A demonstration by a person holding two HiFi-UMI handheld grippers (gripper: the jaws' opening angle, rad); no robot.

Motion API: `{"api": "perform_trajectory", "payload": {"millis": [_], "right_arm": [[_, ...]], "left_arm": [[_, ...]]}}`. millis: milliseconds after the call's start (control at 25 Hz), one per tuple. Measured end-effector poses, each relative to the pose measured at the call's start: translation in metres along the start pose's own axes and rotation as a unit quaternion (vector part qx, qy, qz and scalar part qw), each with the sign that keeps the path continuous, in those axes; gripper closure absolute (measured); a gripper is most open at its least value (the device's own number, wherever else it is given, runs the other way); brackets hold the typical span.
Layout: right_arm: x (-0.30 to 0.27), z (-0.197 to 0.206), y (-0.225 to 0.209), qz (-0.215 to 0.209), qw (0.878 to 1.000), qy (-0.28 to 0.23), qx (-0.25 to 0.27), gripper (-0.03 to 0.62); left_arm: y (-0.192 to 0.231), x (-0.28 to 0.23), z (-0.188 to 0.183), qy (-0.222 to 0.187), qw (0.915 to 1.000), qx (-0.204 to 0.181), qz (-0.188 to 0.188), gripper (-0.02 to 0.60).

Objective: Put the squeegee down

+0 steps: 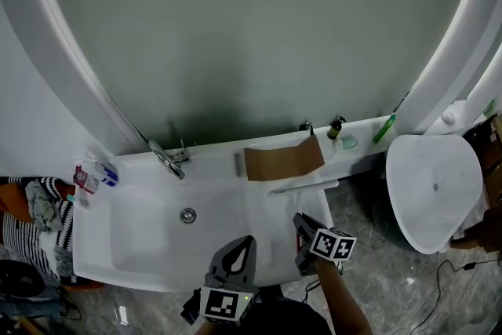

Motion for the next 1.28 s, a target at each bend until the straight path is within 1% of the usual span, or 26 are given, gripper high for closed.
{"api": "perform_trajectory", "payload": {"millis": [200,400,520,760,880,1040,1160,1240,1280], "right_arm": [[-0.008,-0.002,-0.014,0.009,1.0,0.007,-0.007,0.539],[-0.014,0.004,-0.031,0.019,0.999,0.023,-0.017,0.539],[-0.015,0.006,-0.037,0.027,0.999,0.028,-0.02,0.539],[-0.019,0.009,-0.041,0.034,0.999,0.033,-0.016,0.537],[-0.018,0.009,-0.04,0.038,0.999,0.036,0.003,0.537],[-0.011,0.004,-0.034,0.052,0.997,0.032,0.052,0.522],[-0.003,-0.004,-0.029,0.049,0.997,0.011,0.066,0.487],[0.006,-0.011,-0.024,0.056,0.995,-0.005,0.087,0.485],[0.012,-0.017,-0.019,0.062,0.992,-0.018,0.104,0.485]], "left_arm": [[0.001,-0.007,0.0,-0.004,1.0,0.0,0.0,0.577],[-0.003,-0.01,0.001,-0.002,1.0,-0.005,0.007,0.577],[-0.004,-0.012,-0.001,0.005,0.9999,-0.009,0.012,0.577],[-0.003,-0.014,0.0,0.003,0.9999,-0.002,0.015,0.577],[-0.004,-0.013,0.001,0.004,0.9998,0.001,0.018,0.577],[-0.004,-0.012,0.002,0.005,0.9997,0.004,0.022,0.577],[-0.003,-0.01,0.003,0.009,0.9997,0.005,0.024,0.577],[-0.002,-0.008,0.003,0.015,0.9995,0.005,0.029,0.577],[-0.002,-0.008,0.001,0.011,0.9994,0.007,0.031,0.577]]}}
Point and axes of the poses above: the fingertips, and each gripper's own axes: x backward along the fingers, y to its left, z out of its underside, the point moved 9 cm from there along x, backward along the fingers, and after that the axes turned 1 degree about x, right-handed, at the moved point
